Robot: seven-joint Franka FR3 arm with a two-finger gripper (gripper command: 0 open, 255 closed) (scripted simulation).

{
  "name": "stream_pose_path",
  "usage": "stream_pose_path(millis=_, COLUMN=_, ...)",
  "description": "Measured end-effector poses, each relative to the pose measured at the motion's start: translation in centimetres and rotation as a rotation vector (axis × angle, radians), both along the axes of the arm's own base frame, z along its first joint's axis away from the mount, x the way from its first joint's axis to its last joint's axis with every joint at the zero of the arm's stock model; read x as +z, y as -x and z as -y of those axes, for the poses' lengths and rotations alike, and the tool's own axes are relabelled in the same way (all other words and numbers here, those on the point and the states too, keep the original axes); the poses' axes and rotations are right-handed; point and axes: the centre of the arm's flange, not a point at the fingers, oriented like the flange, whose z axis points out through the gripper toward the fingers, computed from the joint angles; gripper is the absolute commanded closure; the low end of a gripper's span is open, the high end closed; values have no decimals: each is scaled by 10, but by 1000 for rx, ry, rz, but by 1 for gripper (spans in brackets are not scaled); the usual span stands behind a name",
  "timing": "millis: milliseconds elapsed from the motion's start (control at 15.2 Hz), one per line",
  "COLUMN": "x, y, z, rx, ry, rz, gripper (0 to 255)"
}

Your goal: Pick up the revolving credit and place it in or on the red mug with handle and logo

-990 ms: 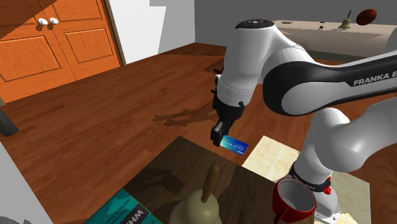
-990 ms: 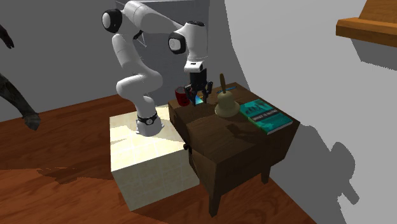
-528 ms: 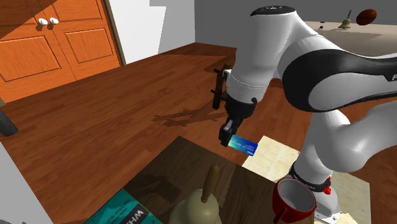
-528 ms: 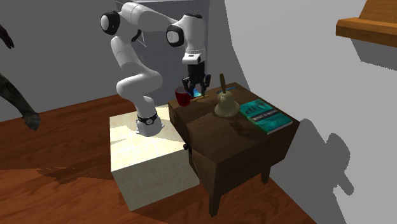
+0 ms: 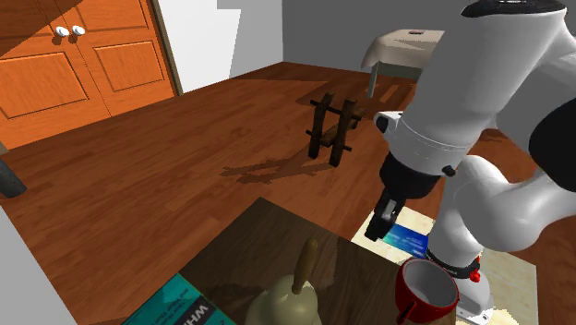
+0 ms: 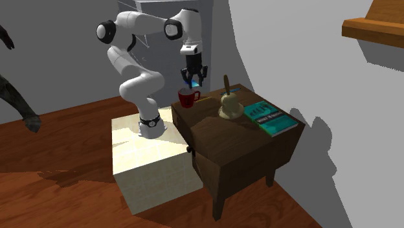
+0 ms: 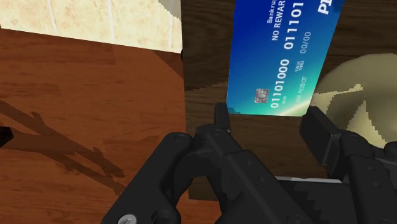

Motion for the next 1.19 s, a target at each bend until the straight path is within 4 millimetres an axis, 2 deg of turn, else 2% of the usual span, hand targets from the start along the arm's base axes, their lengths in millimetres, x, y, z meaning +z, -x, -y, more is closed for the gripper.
stream_pose_path(millis=264, x=5, y=50, z=-4, rx=1, ry=-1, rz=0, gripper=255)
stream_pose_path(millis=396, x=-1, y=64, z=-5, rx=0, ry=0, rz=0, gripper=255)
stream_pose_path(millis=726, x=-29, y=70, z=-7, rx=-1, ry=1, rz=-2, gripper=255)
stream_pose_path(millis=1188, x=-66, y=69, z=-6, rx=-1, ry=1, rz=-2, gripper=255)
